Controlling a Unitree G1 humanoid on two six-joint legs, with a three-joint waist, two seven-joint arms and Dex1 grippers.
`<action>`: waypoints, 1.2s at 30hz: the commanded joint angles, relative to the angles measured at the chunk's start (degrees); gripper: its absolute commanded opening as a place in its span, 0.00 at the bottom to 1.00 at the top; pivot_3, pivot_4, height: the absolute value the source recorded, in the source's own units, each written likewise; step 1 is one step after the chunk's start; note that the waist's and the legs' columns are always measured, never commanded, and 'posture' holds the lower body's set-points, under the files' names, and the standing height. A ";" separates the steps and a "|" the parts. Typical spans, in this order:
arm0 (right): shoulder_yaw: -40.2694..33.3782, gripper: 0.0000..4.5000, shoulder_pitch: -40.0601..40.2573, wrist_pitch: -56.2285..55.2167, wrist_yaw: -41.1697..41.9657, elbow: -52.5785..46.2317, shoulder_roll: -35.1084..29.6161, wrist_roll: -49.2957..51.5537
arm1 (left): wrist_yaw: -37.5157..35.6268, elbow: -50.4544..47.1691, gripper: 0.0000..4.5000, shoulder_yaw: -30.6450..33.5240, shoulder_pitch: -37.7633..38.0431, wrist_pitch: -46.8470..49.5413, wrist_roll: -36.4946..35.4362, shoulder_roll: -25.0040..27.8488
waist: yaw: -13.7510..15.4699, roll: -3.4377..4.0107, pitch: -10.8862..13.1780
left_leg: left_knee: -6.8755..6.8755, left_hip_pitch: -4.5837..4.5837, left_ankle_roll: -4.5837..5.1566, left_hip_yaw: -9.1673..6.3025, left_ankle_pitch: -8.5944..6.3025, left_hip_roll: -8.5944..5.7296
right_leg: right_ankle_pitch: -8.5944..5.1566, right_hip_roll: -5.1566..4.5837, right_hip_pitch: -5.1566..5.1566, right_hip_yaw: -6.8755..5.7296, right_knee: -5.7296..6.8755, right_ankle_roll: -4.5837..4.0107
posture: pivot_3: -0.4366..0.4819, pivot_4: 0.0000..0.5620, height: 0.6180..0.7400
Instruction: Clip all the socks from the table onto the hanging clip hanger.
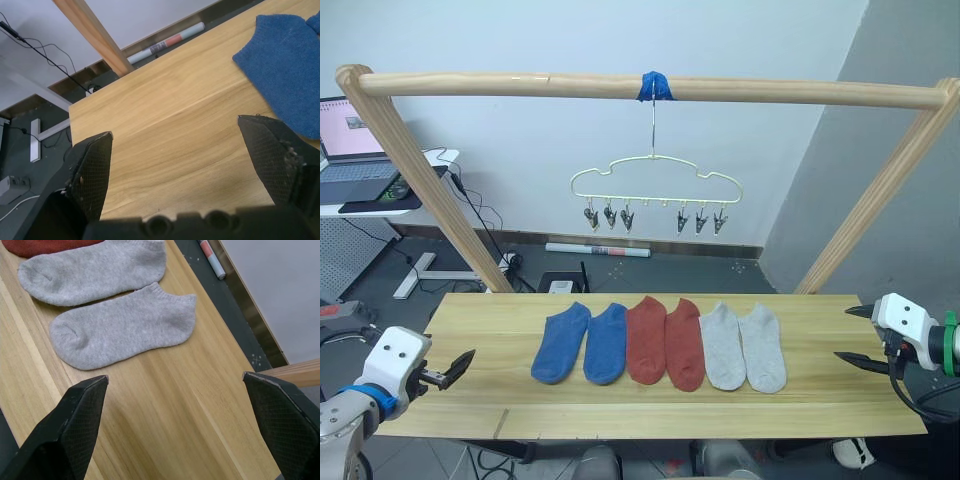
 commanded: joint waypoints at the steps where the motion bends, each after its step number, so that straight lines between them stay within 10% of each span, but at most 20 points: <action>1: -1.56 1.00 -0.29 -0.29 -0.07 -1.22 -0.18 1.23 | -0.03 -0.41 0.99 1.89 -0.89 -0.52 -1.45 -0.13 | -0.02 0.00 0.00 | 0.00 0.00 0.00 0.00 0.00 0.00 | 0.00 0.00 0.00 0.00 0.00 0.00 | 0.40 0.08 1.00; 24: -2.26 1.00 2.37 0.12 -3.25 -6.55 1.32 1.40 | -0.17 1.78 0.99 2.10 -2.91 -5.97 -2.62 -1.23 | -0.04 0.02 0.01 | 0.00 0.02 0.00 0.01 0.00 0.00 | 0.00 0.00 0.00 0.02 0.02 0.00 | 0.39 0.11 1.00; 36: -4.77 1.00 5.41 5.76 -6.92 -20.52 5.33 6.17 | 6.07 -11.25 0.99 -9.44 -16.65 -6.91 -3.08 -13.65 | -0.38 -0.15 0.82 | 0.15 -0.03 0.00 0.04 0.00 -0.01 | 0.07 0.10 0.09 0.20 0.01 0.15 | 0.29 0.19 1.00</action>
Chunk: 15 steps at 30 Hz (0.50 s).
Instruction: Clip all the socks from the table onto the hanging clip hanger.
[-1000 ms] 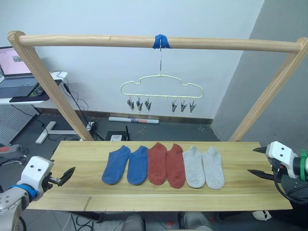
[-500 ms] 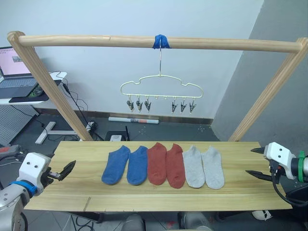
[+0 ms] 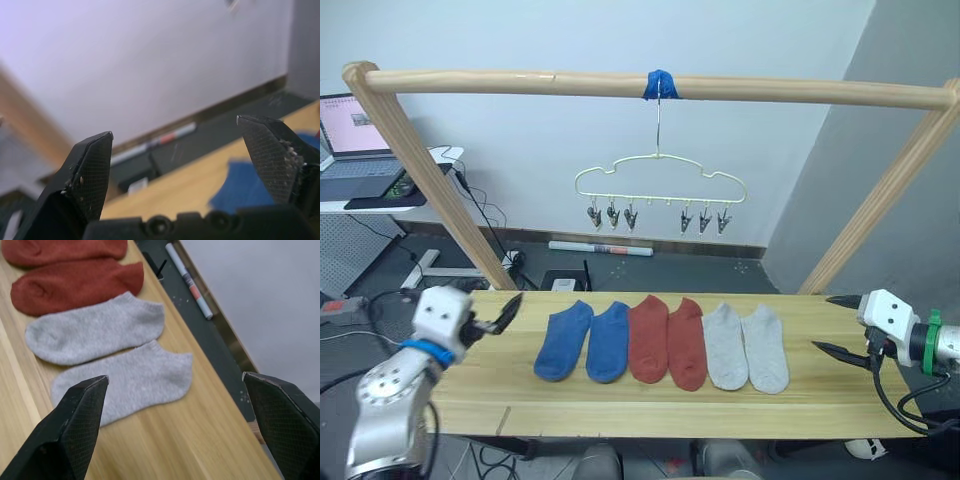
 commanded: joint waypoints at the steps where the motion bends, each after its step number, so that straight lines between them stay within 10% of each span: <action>1: -1.81 1.00 0.91 3.87 -1.91 -9.22 1.29 3.60 | 3.66 -4.20 0.99 -2.33 -4.17 1.26 -0.59 -2.92 | -0.40 0.00 0.33 | 0.00 0.00 0.00 0.02 0.00 0.00 | 0.01 0.02 0.00 0.06 0.00 0.03 | 0.27 0.20 1.00; 15: 9.90 1.00 -16.88 27.36 -17.01 -35.22 14.63 12.11 | 15.68 -1.21 0.99 -4.49 -18.95 5.94 -1.95 -14.60 | -5.50 -0.75 3.87 | 0.25 -0.10 0.02 0.44 -0.01 0.01 | 0.43 0.33 -0.14 1.00 -0.08 0.76 | 0.18 0.36 1.00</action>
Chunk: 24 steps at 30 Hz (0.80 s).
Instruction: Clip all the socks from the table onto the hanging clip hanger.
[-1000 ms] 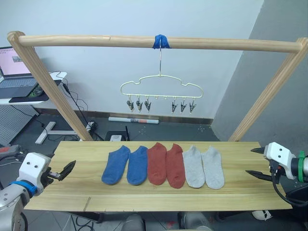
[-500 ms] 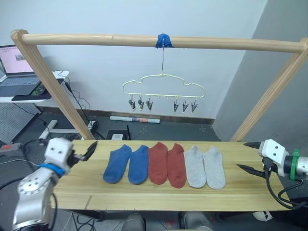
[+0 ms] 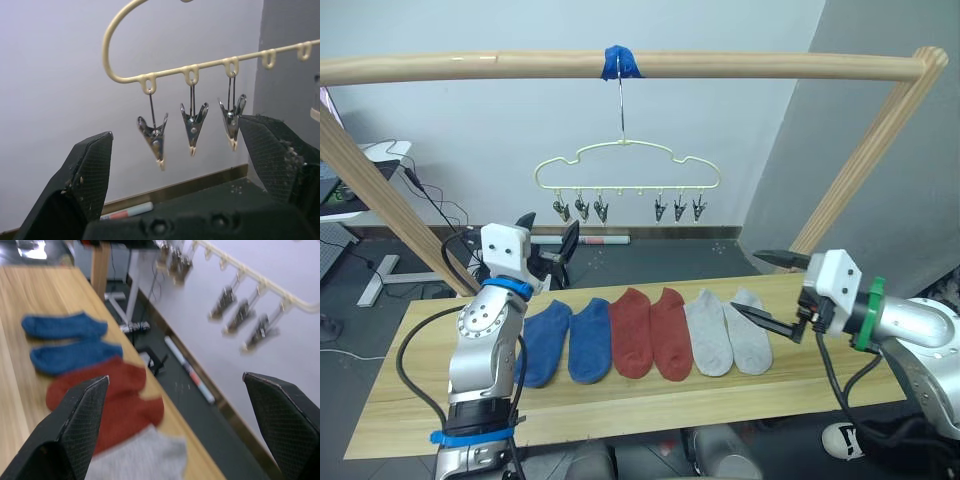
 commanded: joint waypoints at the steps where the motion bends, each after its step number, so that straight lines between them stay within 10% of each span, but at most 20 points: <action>1: 2.10 1.00 -5.09 4.07 -3.99 -2.70 2.86 1.74 | 1.76 -0.04 0.99 0.61 -1.86 0.14 -1.19 -1.01 | -0.54 0.01 0.74 | -0.01 -0.01 0.02 0.00 -0.01 0.00 | 0.00 0.00 -0.01 0.01 -0.02 0.01 | 0.18 0.37 1.00; 10: 2.87 1.00 -7.10 9.03 -6.84 -5.48 4.58 3.38 | 5.12 -0.43 0.46 1.55 -2.61 -0.51 -0.28 -1.17 | -0.63 0.31 2.91 | -0.08 -0.46 0.34 0.00 -0.21 0.01 | 0.07 -0.02 -0.11 0.01 -0.69 0.12 | 0.18 0.44 1.00; 24: 5.41 1.00 -10.17 10.46 -7.94 -6.19 5.93 3.94 | 4.55 4.74 0.46 0.64 -8.08 -4.71 0.93 -0.54 | -0.61 0.43 3.93 | 0.00 -1.29 0.39 -0.01 -0.24 0.01 | 0.15 -0.04 -0.97 -0.03 -0.62 0.03 | 0.17 0.45 1.00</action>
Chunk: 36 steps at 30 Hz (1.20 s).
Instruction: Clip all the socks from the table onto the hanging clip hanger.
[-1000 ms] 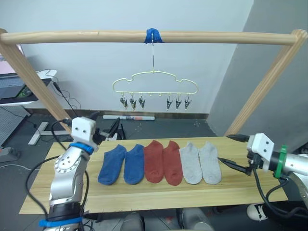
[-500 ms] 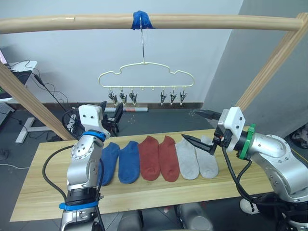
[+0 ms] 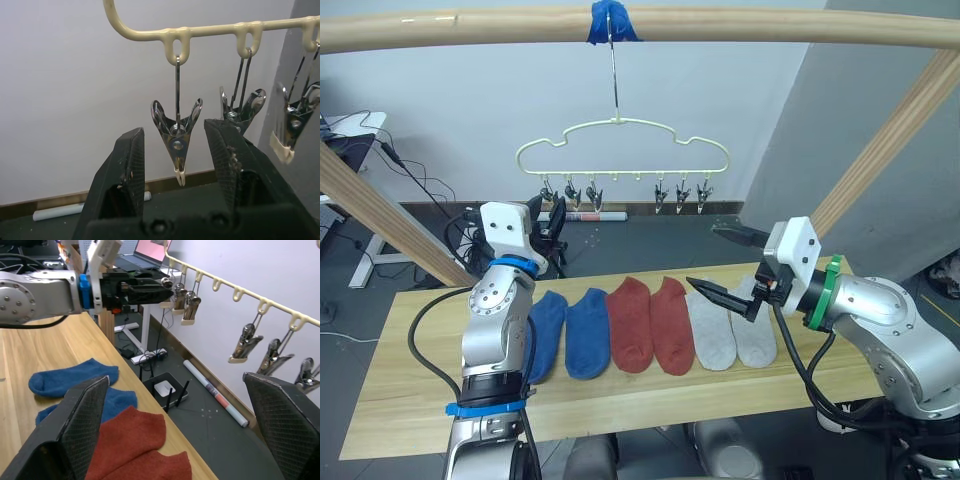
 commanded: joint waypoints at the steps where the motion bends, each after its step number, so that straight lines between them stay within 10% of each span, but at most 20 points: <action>1: -0.24 1.00 -0.95 -0.44 -0.43 -1.92 0.17 0.40 | 0.58 -0.53 0.46 0.50 -1.24 -3.03 0.45 0.15 | 0.00 -0.01 0.15 | 0.00 0.00 0.00 0.00 0.00 0.00 | 0.00 0.00 0.00 0.00 0.00 -0.01 | 0.17 0.45 1.00; 21: 0.51 1.00 -0.71 -1.23 0.31 -1.35 -0.10 -0.35 | -1.09 3.41 0.46 0.66 -4.64 -5.83 -1.12 0.51 | 0.00 -0.04 0.27 | -0.01 -0.15 0.00 -0.01 0.00 0.00 | 0.03 -0.01 -0.09 -0.02 -0.04 -0.03 | 0.18 0.43 1.00; 30: 0.75 1.00 -0.05 -1.75 0.27 -1.25 -0.30 -0.74 | -1.80 2.64 0.04 0.11 -4.17 -5.72 -0.88 0.49 | 0.01 -0.04 0.28 | -0.01 -0.17 0.00 -0.01 0.00 0.00 | 0.02 -0.01 -0.10 -0.03 -0.05 -0.01 | 0.18 0.43 1.00; 36: 1.04 1.00 5.24 -2.31 -3.71 4.21 -1.09 -7.54 | -1.88 1.78 0.03 -0.06 -3.76 -5.61 -0.18 1.26 | 0.05 -0.06 0.28 | -0.01 -0.17 0.00 -0.02 0.00 0.00 | 0.02 -0.01 -0.10 -0.03 -0.06 -0.01 | 0.19 0.44 1.00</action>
